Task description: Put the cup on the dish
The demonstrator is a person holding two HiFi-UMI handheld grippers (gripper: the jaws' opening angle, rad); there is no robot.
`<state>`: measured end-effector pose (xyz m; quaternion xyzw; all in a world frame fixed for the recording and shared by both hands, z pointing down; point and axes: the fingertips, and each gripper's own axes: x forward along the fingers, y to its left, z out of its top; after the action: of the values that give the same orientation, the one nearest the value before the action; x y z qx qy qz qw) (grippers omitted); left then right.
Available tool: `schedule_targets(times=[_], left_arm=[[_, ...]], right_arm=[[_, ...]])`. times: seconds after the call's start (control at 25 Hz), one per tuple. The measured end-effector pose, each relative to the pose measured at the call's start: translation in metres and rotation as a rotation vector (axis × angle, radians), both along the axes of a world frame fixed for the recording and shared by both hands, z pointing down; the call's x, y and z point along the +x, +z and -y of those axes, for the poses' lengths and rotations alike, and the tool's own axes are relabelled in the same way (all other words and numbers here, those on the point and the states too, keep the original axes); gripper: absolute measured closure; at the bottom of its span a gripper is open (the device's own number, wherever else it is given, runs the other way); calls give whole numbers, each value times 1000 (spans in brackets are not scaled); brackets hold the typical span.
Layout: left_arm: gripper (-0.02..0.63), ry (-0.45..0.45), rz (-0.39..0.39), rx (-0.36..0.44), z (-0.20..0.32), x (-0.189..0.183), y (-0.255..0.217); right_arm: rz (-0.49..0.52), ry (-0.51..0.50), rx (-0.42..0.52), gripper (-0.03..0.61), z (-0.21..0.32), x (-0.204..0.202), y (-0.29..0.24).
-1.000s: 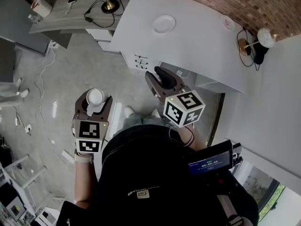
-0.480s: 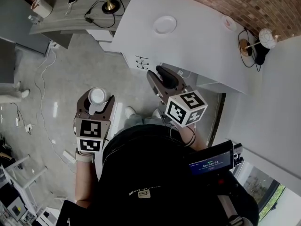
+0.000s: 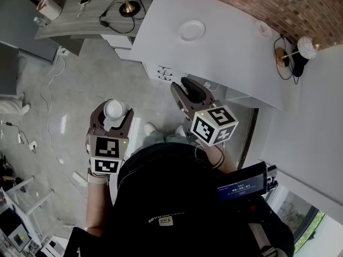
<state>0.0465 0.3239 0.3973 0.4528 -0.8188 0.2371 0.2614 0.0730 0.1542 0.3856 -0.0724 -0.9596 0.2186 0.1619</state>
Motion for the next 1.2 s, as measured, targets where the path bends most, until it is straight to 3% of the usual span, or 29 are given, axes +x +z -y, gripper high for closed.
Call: schedule_targets(times=[0.56,1.2], left_arm=[[351,43,9,6,-30,-38,6],[351,87,19,-15,-43,-54,13]], right_arm=[[-12,53,15,431,-26,-29,4],[-14,113,-1,431,-32,-36,11]])
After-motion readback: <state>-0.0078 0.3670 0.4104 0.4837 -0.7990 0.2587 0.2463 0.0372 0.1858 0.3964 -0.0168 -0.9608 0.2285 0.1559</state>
